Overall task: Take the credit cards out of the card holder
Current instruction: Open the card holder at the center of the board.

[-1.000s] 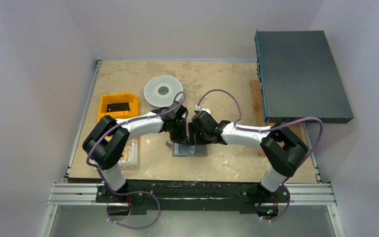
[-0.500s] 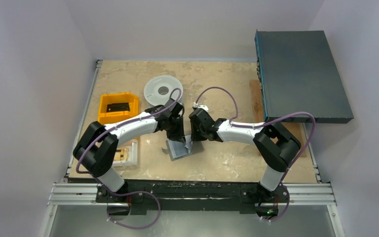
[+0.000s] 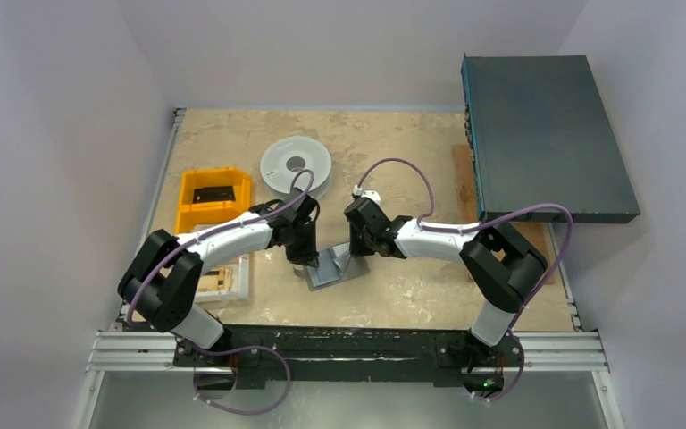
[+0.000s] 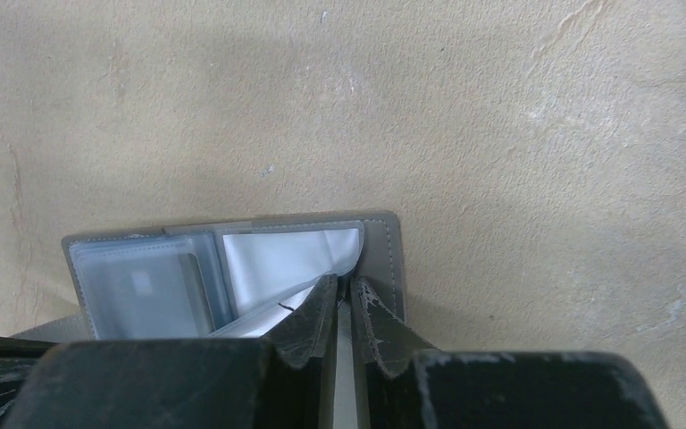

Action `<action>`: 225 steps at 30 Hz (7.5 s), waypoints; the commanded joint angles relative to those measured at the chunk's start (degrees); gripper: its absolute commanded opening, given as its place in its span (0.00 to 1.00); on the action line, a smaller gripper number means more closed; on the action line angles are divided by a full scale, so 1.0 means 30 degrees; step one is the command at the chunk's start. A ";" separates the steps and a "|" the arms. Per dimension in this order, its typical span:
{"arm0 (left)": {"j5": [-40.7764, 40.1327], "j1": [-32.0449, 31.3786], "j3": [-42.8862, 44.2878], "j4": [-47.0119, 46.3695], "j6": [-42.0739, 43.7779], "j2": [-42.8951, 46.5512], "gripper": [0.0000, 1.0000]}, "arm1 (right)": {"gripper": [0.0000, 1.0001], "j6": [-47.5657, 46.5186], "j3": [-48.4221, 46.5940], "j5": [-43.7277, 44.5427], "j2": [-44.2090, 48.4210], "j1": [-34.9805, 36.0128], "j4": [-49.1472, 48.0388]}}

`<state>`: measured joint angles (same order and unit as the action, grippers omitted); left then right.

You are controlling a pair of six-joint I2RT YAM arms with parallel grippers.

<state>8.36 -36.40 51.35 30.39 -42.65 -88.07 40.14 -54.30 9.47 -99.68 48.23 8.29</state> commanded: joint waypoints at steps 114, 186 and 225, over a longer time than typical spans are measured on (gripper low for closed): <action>-0.1762 0.0588 0.0073 0.0362 0.1291 0.0494 0.12 | 0.00 0.2917 0.5528 -0.3085 0.0719 -0.0047 -0.5460; -0.0599 -0.0686 0.1337 0.0147 0.0829 -0.1701 0.02 | 0.00 0.2617 0.6262 -0.3823 0.0721 -0.0270 -0.6100; 0.3726 -0.3217 0.0988 -0.4448 -0.2897 -0.3934 0.00 | 0.25 0.2092 0.1983 -0.1892 0.5560 -0.0623 0.0613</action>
<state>18.68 -45.25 55.46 20.49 -47.51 -97.76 46.39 -44.40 3.53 -80.20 46.54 9.30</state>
